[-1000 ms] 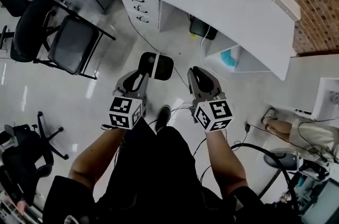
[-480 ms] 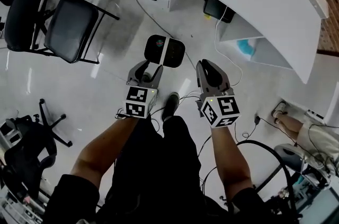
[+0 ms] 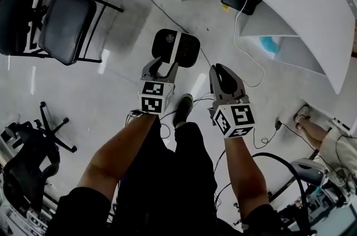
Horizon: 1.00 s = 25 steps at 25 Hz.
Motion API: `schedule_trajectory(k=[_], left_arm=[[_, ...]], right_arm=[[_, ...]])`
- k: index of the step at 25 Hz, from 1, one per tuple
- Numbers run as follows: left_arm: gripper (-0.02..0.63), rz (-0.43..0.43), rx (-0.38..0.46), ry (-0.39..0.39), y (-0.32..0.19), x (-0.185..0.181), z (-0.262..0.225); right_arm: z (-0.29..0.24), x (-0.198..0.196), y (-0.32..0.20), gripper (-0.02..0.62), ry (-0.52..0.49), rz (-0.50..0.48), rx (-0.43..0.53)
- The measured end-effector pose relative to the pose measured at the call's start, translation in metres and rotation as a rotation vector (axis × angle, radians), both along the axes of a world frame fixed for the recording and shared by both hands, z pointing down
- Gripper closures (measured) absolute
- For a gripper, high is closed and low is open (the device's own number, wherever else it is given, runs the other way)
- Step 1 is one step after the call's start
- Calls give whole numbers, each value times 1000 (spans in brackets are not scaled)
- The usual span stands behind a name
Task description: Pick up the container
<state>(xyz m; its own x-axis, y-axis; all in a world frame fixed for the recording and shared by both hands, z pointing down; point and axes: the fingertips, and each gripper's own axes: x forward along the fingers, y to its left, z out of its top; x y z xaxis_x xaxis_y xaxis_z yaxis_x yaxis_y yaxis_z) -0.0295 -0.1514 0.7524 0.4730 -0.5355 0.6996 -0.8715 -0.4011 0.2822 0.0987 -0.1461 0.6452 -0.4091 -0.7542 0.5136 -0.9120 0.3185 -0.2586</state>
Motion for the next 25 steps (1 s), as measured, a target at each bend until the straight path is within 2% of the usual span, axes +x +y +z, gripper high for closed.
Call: schedule_trajectory(k=[7,11,15,18,21,25], left_arm=[[410,12,-27,-47,-11,9,62],[402,-25,-68,-57,-10,12,99],[397,-52,-48,-67,-15,15,139],[396,-49,-40,-94,-22,19,163],[394,-33,-86,-132,-23,20,183],[393,-18,-103,-159,-27,22,208]], right_arm=[[52,4,-1,586,3,-6,-26],[77,5,-3,586,5,5,-33],[100,1,0,586,-6,-10,-44],[114,2,5,586,12,-6,-44],[125,1,12,586,13,9,-45],[142,2,21,578,-4,17,-55]])
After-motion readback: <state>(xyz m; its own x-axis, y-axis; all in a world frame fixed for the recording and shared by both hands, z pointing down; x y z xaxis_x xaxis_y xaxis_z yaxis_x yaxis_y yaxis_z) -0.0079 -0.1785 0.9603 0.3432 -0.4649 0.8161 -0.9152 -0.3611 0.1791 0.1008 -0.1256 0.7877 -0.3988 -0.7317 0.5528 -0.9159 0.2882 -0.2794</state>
